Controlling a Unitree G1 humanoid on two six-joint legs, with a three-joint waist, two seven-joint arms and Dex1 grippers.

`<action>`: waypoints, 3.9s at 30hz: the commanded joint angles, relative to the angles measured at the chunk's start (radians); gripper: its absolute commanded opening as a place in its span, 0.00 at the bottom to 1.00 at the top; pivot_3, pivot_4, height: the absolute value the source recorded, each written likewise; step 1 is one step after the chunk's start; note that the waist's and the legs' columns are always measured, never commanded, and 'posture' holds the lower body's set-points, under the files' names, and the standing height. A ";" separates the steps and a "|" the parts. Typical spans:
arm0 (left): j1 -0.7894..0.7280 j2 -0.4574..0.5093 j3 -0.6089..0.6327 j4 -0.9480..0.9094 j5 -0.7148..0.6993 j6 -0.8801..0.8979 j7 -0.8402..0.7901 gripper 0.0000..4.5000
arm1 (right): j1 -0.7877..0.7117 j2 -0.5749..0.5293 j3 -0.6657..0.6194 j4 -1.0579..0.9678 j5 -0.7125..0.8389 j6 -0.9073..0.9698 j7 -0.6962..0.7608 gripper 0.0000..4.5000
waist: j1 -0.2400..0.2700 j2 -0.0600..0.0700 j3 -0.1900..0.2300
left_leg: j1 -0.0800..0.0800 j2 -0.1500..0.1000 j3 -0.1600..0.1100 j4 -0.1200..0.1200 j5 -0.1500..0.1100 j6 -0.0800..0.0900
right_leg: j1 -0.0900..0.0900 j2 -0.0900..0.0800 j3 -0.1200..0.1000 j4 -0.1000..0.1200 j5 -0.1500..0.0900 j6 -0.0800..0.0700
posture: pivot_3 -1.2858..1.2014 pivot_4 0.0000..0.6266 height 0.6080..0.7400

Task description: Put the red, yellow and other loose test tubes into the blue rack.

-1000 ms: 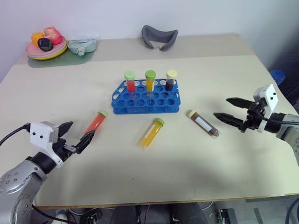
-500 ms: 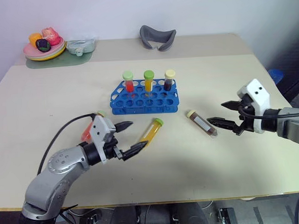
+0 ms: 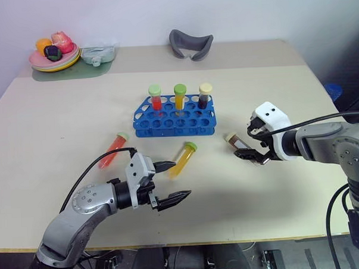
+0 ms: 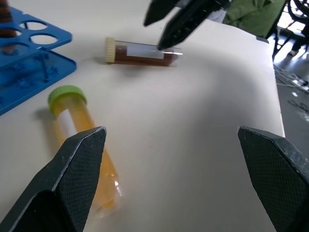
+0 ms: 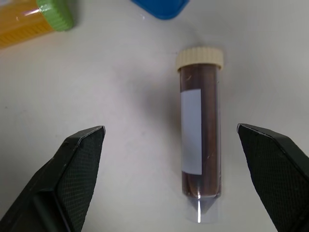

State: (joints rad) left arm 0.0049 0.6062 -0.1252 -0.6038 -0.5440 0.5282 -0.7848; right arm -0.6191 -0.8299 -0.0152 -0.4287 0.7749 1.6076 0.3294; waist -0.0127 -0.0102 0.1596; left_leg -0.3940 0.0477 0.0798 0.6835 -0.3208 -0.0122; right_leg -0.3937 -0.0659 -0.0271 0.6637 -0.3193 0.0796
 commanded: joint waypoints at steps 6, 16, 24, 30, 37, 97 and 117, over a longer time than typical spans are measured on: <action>0.035 -0.016 -0.025 -0.032 0.031 -0.070 -0.009 0.99 | -0.109 0.026 0.090 0.160 0.121 0.007 -0.152 1.00 | 0.002 0.000 0.000 | 0.000 0.000 0.000 0.000 0.000 0.000 | 0.000 0.000 0.000 0.000 0.000 0.000 | 0.52 0.24 0.96; 0.050 -0.037 -0.076 -0.054 0.062 -0.097 0.002 0.99 | -0.119 0.067 0.110 0.257 0.159 0.007 -0.244 1.00 | 0.000 0.000 0.000 | 0.000 0.001 0.000 0.000 0.000 0.000 | -0.001 0.000 0.000 0.000 0.000 0.000 | 0.52 0.24 0.96; 0.063 -0.021 -0.073 -0.058 0.066 -0.111 -0.016 0.99 | -0.091 0.062 0.147 0.277 0.133 0.007 -0.244 1.00 | -0.001 0.000 0.000 | -0.001 0.000 0.000 0.000 0.000 0.000 | -0.001 0.000 0.000 0.000 0.000 0.000 | 0.52 0.24 0.96; 0.087 -0.010 -0.061 -0.077 0.059 -0.114 -0.019 0.99 | -0.079 0.053 0.192 0.262 0.074 0.007 -0.222 1.00 | 0.000 0.000 0.000 | -0.001 0.000 0.000 0.000 0.000 0.000 | -0.001 0.000 0.000 0.000 0.000 0.000 | 0.52 0.24 0.96; 0.074 -0.016 -0.063 -0.079 0.061 -0.108 -0.014 1.00 | -0.085 0.059 0.216 0.245 -0.006 0.007 -0.183 0.49 | 0.000 0.000 0.000 | 0.000 0.000 0.000 0.000 0.000 0.001 | 0.000 0.000 0.000 0.000 0.000 0.000 | 0.52 0.24 0.96; 0.035 -0.275 0.117 0.006 0.045 -0.199 0.248 1.00 | 0.193 0.786 0.035 0.595 -0.559 -1.738 -0.005 0.30 | -0.003 0.001 0.001 | -0.003 0.000 0.000 0.000 0.004 -0.007 | -0.003 0.001 -0.001 0.001 0.000 0.000 | 0.52 0.24 0.96; 0.058 -0.265 0.110 0.007 0.034 -0.214 0.225 1.00 | 0.133 0.817 -0.004 0.856 -0.594 -1.972 -0.018 0.30 | -0.005 0.001 0.001 | 0.000 0.001 0.001 0.000 0.004 -0.007 | 0.000 0.001 0.000 0.001 0.000 0.000 | 0.52 0.24 0.96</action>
State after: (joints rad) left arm 0.0651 0.3381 -0.0164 -0.5649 -0.5026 0.3374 -0.5535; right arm -0.4713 -0.0175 -0.0033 0.4277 0.1803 -0.3371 0.3191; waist -0.0173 -0.0093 0.1603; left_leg -0.3932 0.0483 0.0803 0.6835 -0.3168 -0.0193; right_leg -0.3937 -0.0652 -0.0275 0.6650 -0.3191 0.0798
